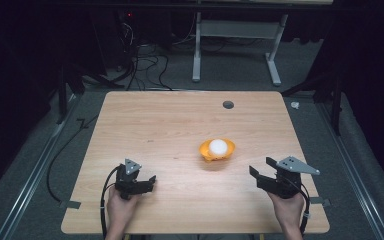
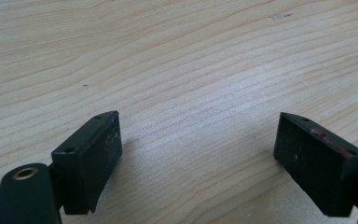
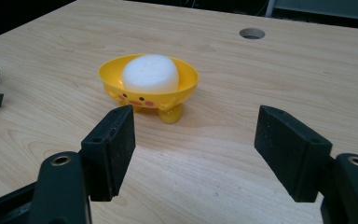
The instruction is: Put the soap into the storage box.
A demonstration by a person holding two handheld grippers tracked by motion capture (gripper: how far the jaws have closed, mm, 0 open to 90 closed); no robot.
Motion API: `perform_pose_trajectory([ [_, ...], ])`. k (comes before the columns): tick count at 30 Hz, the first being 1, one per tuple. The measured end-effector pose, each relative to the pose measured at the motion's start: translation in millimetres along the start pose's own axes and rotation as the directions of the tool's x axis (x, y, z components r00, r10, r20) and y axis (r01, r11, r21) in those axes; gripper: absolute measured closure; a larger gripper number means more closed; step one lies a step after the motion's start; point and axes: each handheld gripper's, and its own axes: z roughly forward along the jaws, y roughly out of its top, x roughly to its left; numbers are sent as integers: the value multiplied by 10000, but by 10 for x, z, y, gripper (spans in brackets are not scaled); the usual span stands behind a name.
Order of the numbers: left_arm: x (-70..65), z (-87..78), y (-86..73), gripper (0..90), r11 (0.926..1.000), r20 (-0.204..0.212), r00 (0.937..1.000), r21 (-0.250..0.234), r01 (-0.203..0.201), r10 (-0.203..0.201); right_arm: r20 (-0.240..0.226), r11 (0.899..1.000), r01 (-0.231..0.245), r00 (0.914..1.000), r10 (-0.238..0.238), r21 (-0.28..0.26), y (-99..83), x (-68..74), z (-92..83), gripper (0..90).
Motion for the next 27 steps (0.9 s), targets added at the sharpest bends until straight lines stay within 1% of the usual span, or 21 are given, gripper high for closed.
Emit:
perform_pose_trajectory([
  [4,-1,1,-1,155,10000,-13,10000,-16,5,-5,-96,10000,44,9999,-43,41,-22,19,20,299],
  [5,-1,1,0,155,10000,-12,10000,-13,4,-4,-115,10000,-16,9999,16,63,-29,30,22,299],
  [14,-1,1,0,155,10000,-11,10000,-9,1,-1,-272,9998,25,9996,-20,211,-82,69,76,302],
  [18,0,0,0,155,10000,1,10000,-1,2,-2,-384,9996,-23,9993,35,292,-106,87,114,306],
  [27,0,1,-1,155,10000,-10,10000,-15,6,-6,-449,9990,-11,9990,31,446,-141,126,191,310],
])
